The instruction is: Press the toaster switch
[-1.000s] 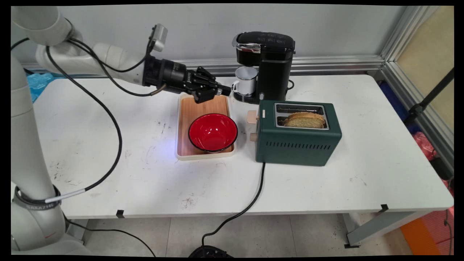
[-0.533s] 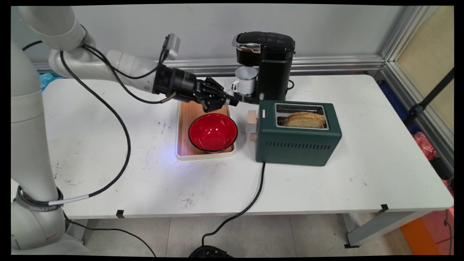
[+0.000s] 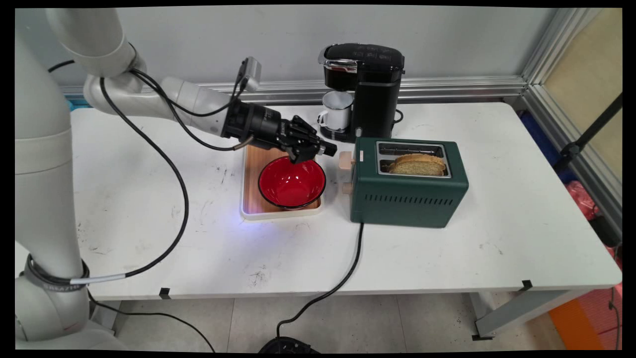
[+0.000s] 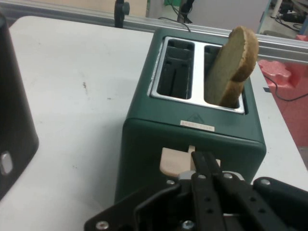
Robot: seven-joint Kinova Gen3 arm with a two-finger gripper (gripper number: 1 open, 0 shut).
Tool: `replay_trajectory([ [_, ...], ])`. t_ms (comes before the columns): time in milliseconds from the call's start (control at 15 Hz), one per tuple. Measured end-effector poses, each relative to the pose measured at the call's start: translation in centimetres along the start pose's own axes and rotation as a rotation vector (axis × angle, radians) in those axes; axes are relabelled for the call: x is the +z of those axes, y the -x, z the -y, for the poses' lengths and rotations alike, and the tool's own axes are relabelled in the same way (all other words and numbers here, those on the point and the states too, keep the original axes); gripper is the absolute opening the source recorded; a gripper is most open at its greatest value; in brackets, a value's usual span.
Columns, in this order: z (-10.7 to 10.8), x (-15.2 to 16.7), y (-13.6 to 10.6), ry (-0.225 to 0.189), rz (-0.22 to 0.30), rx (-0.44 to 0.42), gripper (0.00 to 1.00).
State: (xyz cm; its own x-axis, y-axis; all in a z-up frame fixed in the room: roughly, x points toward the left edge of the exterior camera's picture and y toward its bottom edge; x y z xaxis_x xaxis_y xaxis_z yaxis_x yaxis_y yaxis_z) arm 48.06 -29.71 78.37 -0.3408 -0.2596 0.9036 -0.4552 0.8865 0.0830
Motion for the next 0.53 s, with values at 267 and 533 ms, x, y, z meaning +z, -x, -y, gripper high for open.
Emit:
replay_trajectory([
  [267, -0.1, 1.1, 0.2, 0.008, 0.005, -0.01, 0.0],
  [533, -0.2, 2.2, 0.4, 0.016, 0.008, -0.018, 0.0],
])
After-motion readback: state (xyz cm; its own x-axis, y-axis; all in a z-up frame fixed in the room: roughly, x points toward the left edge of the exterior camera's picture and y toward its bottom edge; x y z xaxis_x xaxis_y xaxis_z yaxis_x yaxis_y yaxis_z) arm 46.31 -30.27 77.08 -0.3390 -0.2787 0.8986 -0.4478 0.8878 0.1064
